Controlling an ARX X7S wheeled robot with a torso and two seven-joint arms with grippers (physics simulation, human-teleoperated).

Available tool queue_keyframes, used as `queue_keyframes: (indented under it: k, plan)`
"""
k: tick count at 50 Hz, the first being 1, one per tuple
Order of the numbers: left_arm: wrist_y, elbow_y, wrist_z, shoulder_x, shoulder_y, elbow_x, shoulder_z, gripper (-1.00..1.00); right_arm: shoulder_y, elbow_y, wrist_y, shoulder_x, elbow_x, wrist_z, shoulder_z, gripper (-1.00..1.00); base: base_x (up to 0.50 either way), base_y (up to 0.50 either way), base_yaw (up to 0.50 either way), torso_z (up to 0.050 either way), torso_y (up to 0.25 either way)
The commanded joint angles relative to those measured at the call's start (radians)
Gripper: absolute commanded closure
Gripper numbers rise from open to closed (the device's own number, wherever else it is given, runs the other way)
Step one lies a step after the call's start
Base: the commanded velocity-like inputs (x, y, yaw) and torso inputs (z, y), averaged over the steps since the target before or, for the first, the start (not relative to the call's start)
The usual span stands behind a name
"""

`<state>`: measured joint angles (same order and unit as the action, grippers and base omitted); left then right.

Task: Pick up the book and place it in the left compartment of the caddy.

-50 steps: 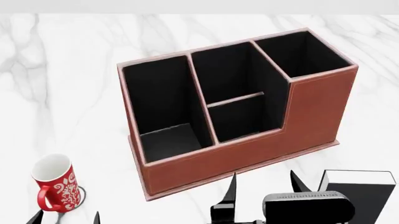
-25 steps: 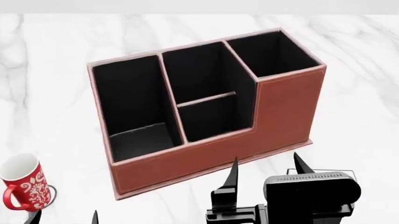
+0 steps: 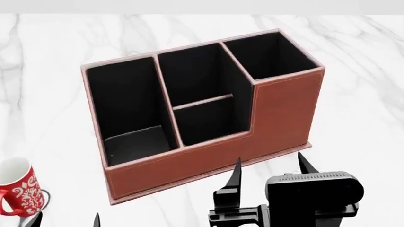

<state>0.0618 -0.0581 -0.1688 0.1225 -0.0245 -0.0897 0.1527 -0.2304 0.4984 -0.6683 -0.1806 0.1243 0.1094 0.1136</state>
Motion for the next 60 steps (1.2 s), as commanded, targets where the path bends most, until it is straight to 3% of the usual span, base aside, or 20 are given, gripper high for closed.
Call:
queue_keyframes:
  k: [1,23,38,43,48,52,56,60]
  plan:
    - [0.006,-0.004,-0.011,0.009,-0.004,-0.007,0.01,-1.0,-0.004,0.004,-0.003,-0.002,0.02,-0.004,0.004,-1.0,0.5,0.07,0.0,0.0,0.0]
    - [0.014,-0.009,-0.027,0.022,-0.005,-0.018,0.027,-1.0,-0.001,-0.003,0.016,-0.007,0.033,0.008,0.011,-1.0,0.5,0.08,0.0,0.0,0.0]
    - [0.017,-0.006,-0.037,0.03,-0.003,-0.025,0.037,-1.0,-0.007,0.014,-0.015,-0.007,0.055,0.022,0.002,-1.0,0.0,0.0,0.0,0.0,0.001]
    - [0.017,-0.005,-0.039,0.034,-0.003,-0.029,0.039,-1.0,-0.042,0.086,-0.155,-0.002,0.104,0.038,-0.032,-1.0,0.0,0.0,0.0,0.0,0.0]
    - [0.018,-0.003,-0.041,0.036,-0.002,-0.034,0.042,-1.0,-0.157,0.244,-0.444,-0.016,0.175,0.063,-0.08,-1.0,0.0,0.0,0.0,0.0,0.0]
    - [0.017,-0.002,-0.043,0.037,-0.003,-0.037,0.045,-1.0,-0.344,0.356,-0.799,0.013,0.271,0.061,-0.209,-1.0,0.0,0.0,0.0,0.0,0.0]
    - [0.02,-0.004,-0.044,0.039,-0.003,-0.037,0.05,-1.0,-0.44,0.348,-0.901,-0.024,0.305,0.094,-0.205,-1.0,0.0,0.0,0.0,0.0,0.0]
    - [0.018,-0.003,-0.047,0.042,-0.006,-0.042,0.049,-1.0,-0.481,0.187,-0.902,-0.093,0.7,0.297,-0.281,-1.0,0.0,0.0,0.0,0.0,0.0]
